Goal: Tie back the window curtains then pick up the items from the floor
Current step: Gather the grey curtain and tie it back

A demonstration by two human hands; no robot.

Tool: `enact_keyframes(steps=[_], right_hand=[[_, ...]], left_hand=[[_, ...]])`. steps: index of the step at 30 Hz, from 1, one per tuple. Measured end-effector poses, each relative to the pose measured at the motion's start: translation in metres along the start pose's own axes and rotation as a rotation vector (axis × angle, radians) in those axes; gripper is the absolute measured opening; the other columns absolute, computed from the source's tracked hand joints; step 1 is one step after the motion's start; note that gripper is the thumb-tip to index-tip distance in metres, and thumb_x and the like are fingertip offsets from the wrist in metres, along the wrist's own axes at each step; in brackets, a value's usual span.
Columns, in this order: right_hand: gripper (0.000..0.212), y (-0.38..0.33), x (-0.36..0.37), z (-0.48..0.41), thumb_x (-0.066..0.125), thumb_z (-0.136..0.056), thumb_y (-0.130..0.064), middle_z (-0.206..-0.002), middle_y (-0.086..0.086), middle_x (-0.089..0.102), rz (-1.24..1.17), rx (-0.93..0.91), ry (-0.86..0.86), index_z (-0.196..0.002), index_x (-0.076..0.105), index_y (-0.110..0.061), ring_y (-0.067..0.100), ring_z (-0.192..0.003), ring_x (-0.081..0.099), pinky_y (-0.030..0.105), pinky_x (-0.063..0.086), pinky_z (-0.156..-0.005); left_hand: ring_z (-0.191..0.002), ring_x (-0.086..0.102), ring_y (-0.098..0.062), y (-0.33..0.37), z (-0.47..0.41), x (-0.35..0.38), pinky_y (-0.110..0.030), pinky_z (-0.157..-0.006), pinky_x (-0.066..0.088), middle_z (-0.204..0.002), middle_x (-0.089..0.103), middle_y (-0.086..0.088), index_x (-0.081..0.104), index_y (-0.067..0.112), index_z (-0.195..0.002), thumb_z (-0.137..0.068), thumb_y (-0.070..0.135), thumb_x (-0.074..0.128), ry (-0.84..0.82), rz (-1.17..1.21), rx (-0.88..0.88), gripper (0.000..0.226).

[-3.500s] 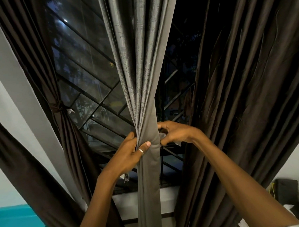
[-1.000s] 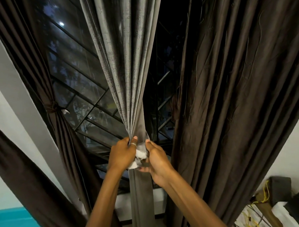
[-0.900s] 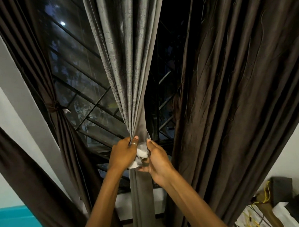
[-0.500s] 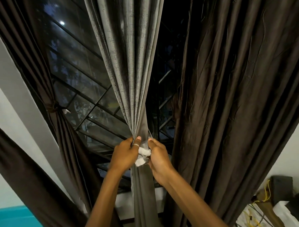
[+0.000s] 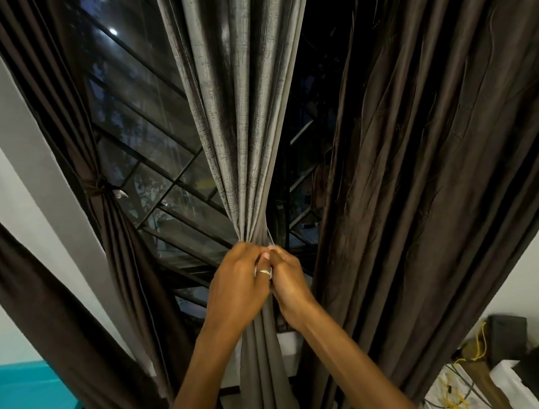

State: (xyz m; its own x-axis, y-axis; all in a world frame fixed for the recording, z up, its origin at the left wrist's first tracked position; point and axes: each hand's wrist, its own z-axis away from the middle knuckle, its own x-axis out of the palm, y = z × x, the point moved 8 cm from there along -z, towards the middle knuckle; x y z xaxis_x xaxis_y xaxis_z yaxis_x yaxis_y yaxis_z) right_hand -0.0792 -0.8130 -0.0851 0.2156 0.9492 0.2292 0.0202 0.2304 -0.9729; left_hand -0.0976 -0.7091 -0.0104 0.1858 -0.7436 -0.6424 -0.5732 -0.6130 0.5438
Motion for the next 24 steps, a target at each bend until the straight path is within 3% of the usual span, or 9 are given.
enact_keyframes(steps=[4,8,11,13,15,19,24], right_hand=[[0.027,0.003,0.006,0.006,0.045,-0.108,-0.021,-0.103,0.006,0.076,0.017,-0.067,0.007,-0.105,0.072,-0.02,0.015,-0.1,0.073,0.03,0.058,-0.088],[0.017,0.015,0.005,0.004,0.05,-0.098,-0.031,-0.104,0.013,0.072,0.093,-0.069,0.084,-0.097,0.065,-0.024,0.034,-0.099,0.069,0.049,0.056,-0.089],[0.034,0.013,0.004,0.001,0.052,-0.104,-0.02,-0.065,-0.004,0.062,0.095,-0.077,0.089,-0.071,0.062,-0.02,0.014,-0.067,0.06,0.034,0.047,-0.068],[0.041,0.008,0.004,0.001,0.053,-0.103,-0.006,-0.055,-0.011,0.056,0.16,-0.121,0.083,-0.065,0.056,-0.018,0.003,-0.058,0.054,0.024,0.043,-0.06],[0.039,0.007,0.003,0.002,0.055,-0.102,-0.005,-0.053,-0.011,0.055,0.211,-0.15,0.086,-0.065,0.054,-0.017,0.001,-0.056,0.053,0.022,0.043,-0.057],[0.04,0.01,0.001,0.002,0.052,-0.102,-0.003,-0.054,-0.01,0.055,0.268,-0.163,0.102,-0.066,0.055,-0.02,0.008,-0.057,0.053,0.033,0.043,-0.058],[0.037,0.007,0.004,0.003,0.051,-0.099,-0.002,-0.064,-0.002,0.063,0.33,-0.203,0.098,-0.069,0.06,-0.022,0.012,-0.063,0.061,0.036,0.048,-0.061]], left_hand=[[-0.09,0.062,-0.005,0.021,-0.013,-0.003,-0.023,-0.077,0.052,-0.099,0.064,0.009,0.072,0.022,-0.104,-0.101,0.03,0.053,0.044,-0.061,0.042,0.021],[-0.096,0.066,-0.018,0.029,-0.033,0.003,-0.033,-0.076,0.055,-0.103,0.069,0.001,0.072,0.019,-0.104,-0.102,0.042,0.047,-0.054,-0.349,-0.037,0.034],[-0.099,0.068,-0.024,0.027,-0.043,0.002,-0.033,-0.074,0.051,-0.106,0.07,-0.005,0.069,0.015,-0.108,-0.104,0.042,0.046,-0.097,-0.551,-0.142,0.036],[-0.1,0.069,-0.025,0.025,-0.046,0.003,-0.032,-0.071,0.05,-0.106,0.07,-0.007,0.068,0.013,-0.111,-0.104,0.042,0.047,-0.139,-0.676,-0.193,0.036],[-0.101,0.068,-0.025,0.021,-0.048,0.005,-0.033,-0.069,0.046,-0.107,0.07,-0.007,0.067,0.013,-0.111,-0.102,0.05,0.047,-0.194,-0.744,-0.247,0.043],[-0.105,0.065,-0.026,0.008,-0.054,0.011,-0.034,-0.071,0.042,-0.112,0.068,-0.007,0.063,0.016,-0.114,-0.096,0.065,0.043,-0.307,-0.741,-0.32,0.056],[-0.108,0.064,-0.029,-0.002,-0.054,0.01,-0.034,-0.076,0.04,-0.117,0.067,-0.008,0.063,0.016,-0.116,-0.098,0.05,0.049,-0.322,-0.622,-0.393,0.042]])
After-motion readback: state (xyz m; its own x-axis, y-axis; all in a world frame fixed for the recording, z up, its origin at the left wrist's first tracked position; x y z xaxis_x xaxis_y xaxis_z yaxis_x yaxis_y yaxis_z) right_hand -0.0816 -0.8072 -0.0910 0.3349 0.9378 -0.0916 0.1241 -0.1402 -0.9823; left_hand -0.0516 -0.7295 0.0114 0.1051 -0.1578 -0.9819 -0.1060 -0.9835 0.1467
